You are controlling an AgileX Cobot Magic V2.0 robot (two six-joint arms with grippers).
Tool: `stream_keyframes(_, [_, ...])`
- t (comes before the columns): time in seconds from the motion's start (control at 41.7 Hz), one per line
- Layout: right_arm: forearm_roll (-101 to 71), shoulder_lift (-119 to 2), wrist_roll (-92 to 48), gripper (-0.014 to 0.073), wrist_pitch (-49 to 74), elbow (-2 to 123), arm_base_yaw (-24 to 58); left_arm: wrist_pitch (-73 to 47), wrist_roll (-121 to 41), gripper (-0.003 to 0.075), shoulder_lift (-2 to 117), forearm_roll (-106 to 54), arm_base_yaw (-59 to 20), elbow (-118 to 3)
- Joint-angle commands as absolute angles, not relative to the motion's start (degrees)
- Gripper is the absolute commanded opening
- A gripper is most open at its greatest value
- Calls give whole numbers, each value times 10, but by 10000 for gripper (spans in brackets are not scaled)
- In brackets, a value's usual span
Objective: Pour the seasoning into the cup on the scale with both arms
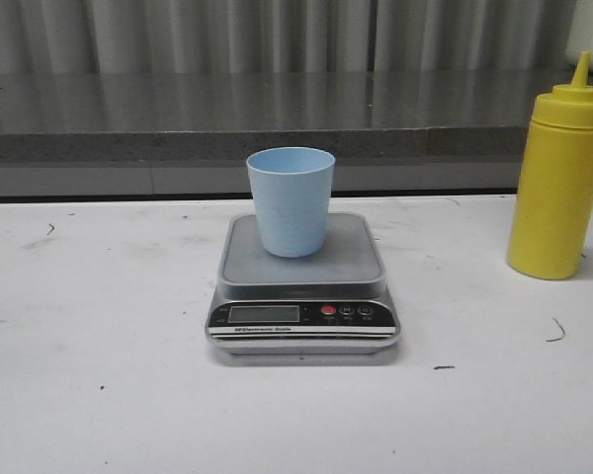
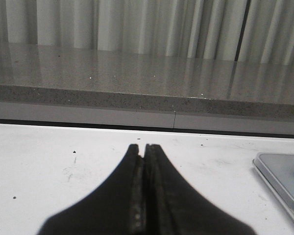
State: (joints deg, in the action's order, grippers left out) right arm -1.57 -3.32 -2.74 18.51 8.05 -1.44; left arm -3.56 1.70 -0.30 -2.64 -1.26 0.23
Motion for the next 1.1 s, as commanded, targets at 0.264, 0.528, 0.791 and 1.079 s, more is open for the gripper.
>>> stream_keyframes(0.264, [-15, 16, -32, -118, 15, -12, -20, 14, 18, -20, -12, -31, -12, 17])
stream_keyframes(0.528, [-15, 15, -32, -118, 15, -12, -20, 14, 18, -20, -12, -31, -12, 17])
stream_keyframes(0.791, [-18, 16, 15, -118, 0, -12, -20, 14, 18, -20, -12, -31, -12, 17])
stream_keyframes(1.079, [8, 16, 29, -118, -10, -12, -20, 14, 18, -20, -12, -31, -12, 17])
